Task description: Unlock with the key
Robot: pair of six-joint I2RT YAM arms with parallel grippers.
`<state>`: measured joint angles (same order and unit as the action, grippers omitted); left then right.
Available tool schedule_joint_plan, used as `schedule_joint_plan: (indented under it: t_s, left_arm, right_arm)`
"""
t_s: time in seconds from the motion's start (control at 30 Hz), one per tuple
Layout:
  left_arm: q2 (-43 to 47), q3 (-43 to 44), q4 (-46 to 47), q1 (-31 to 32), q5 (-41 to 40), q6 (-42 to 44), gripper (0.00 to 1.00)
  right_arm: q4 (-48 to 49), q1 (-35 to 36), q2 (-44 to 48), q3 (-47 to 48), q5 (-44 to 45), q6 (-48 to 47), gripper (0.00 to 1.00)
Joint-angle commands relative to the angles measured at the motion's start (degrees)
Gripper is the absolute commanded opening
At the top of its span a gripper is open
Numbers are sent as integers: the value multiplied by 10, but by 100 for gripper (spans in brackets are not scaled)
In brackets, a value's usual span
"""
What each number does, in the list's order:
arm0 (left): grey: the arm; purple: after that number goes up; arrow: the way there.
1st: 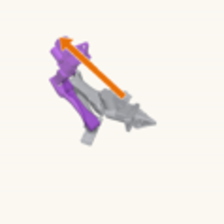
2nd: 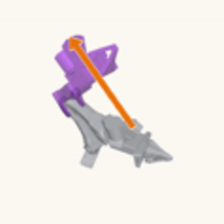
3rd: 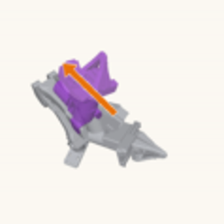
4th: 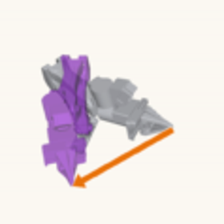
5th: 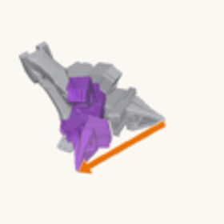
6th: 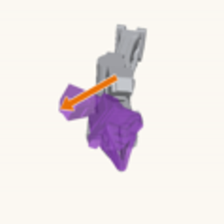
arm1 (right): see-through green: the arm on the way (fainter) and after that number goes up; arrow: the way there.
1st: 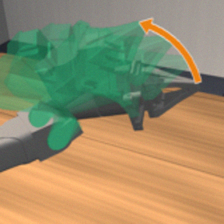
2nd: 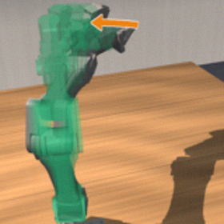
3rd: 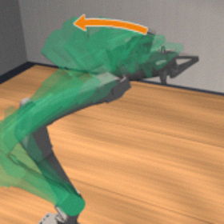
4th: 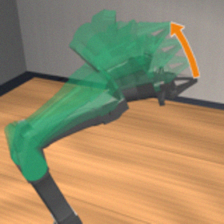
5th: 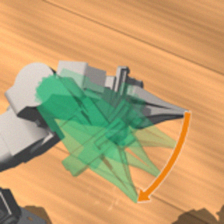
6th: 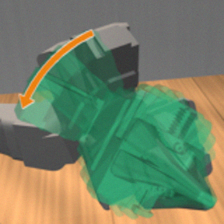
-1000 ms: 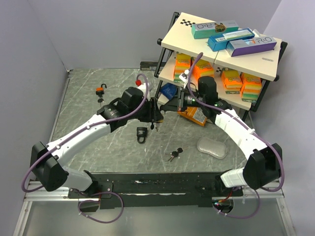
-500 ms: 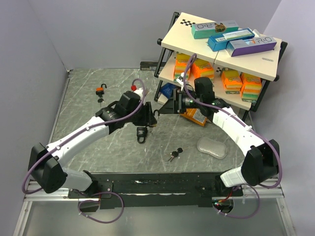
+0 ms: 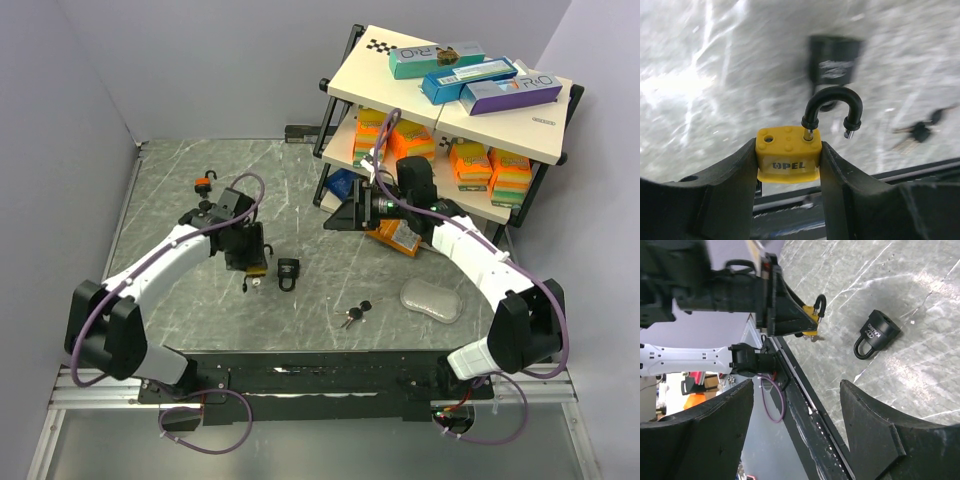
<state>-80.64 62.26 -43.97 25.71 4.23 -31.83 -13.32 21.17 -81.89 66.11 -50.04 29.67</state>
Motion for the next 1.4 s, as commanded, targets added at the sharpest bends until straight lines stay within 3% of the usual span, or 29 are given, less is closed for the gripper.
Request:
schedule_joint_plan:
  t_s: [0.0, 0.27, 0.6, 1.37]
  left_arm:
    - [-4, -10, -52, -30, -12, 30, 1]
    - [-53, -37, -69, -123, -27, 65, 1]
    - [-220, 78, -48, -212, -62, 132, 1]
    - [-504, 384, -90, -252, -200, 158, 1]
  right_arm:
    - [5, -12, 0, 14, -6, -11, 76]
    - [3, -27, -13, 19, -13, -15, 76]
    - [0, -43, -25, 31, -17, -16, 76]
    - [-58, -71, -79, 130, -15, -36, 76]
